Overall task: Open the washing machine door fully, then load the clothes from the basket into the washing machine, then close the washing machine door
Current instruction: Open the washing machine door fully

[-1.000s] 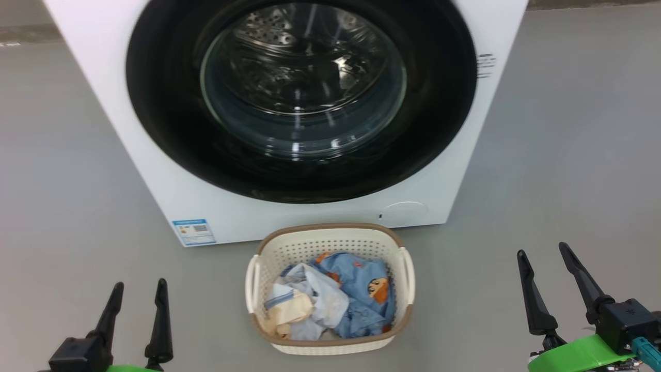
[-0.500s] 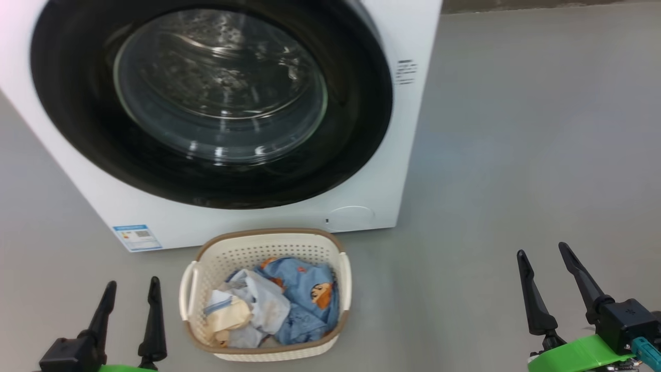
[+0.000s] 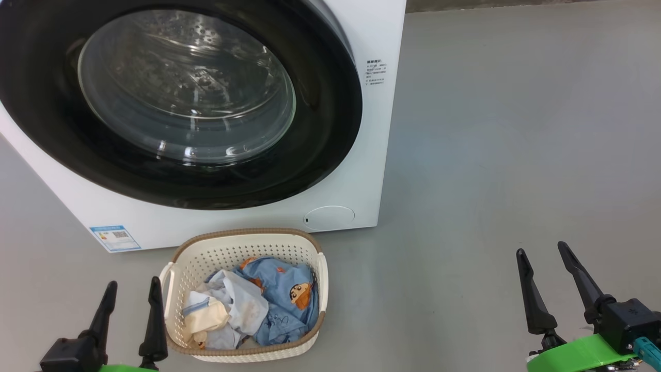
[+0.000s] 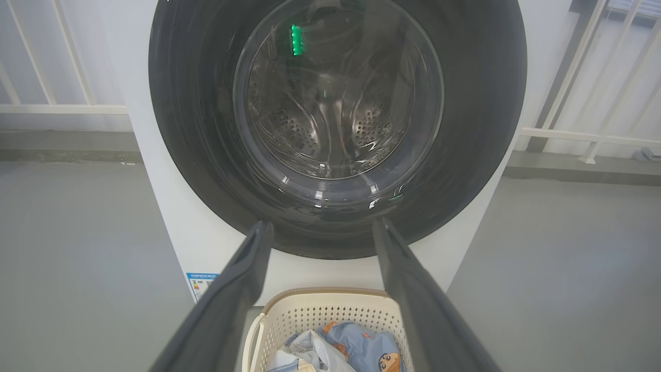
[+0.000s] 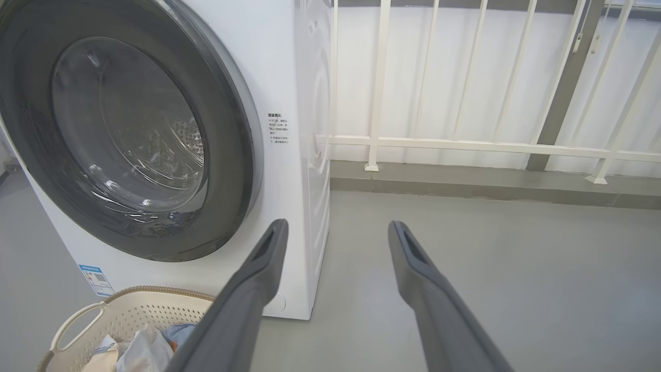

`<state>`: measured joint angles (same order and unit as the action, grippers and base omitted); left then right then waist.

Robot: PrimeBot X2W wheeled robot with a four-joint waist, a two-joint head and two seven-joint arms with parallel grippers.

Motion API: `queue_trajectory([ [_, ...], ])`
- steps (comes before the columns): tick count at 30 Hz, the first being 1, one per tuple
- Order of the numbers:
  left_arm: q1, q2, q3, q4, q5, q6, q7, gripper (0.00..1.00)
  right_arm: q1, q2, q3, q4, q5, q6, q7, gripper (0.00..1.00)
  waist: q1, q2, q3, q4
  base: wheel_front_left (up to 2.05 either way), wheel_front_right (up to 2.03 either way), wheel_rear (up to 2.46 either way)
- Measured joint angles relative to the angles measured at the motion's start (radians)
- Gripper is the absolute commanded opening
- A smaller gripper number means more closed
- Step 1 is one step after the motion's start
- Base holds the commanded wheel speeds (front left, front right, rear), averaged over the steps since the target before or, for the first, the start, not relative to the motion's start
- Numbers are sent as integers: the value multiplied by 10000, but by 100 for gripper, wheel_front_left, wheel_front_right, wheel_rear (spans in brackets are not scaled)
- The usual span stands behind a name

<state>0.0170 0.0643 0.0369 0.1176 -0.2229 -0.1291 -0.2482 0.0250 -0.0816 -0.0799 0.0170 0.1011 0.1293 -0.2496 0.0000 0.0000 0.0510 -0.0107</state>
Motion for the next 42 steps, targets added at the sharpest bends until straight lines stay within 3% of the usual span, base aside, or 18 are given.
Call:
queue_trajectory([
  [13,0,56,77,-2,-125,0,0,100,-2,127,-42,-86,364,0,0,100,0,0,151,-81,0,0,0],
  [14,0,65,82,-2,-132,0,0,100,-4,132,-79,-92,454,0,0,95,0,0,172,-83,0,0,0],
  [15,0,71,86,-8,-132,0,0,100,-8,144,-125,-96,671,0,0,59,0,0,194,-85,0,0,0],
  [16,-1,75,88,-17,-132,0,0,100,-8,138,-165,-94,790,0,0,34,0,0,215,-85,0,0,0],
  [17,-1,77,92,-29,-132,0,0,100,-10,146,-245,-94,918,0,0,0,0,0,237,-83,0,0,0],
  [27,-1,82,196,-138,-295,0,-2,100,-298,140,-1093,-71,3120,0,-2,0,0,0,495,-45,0,0,0],
  [42,-3,407,272,-433,-349,0,-4,100,-957,-399,-2230,972,8780,-2,-75,0,0,0,1104,11,0,0,0],
])
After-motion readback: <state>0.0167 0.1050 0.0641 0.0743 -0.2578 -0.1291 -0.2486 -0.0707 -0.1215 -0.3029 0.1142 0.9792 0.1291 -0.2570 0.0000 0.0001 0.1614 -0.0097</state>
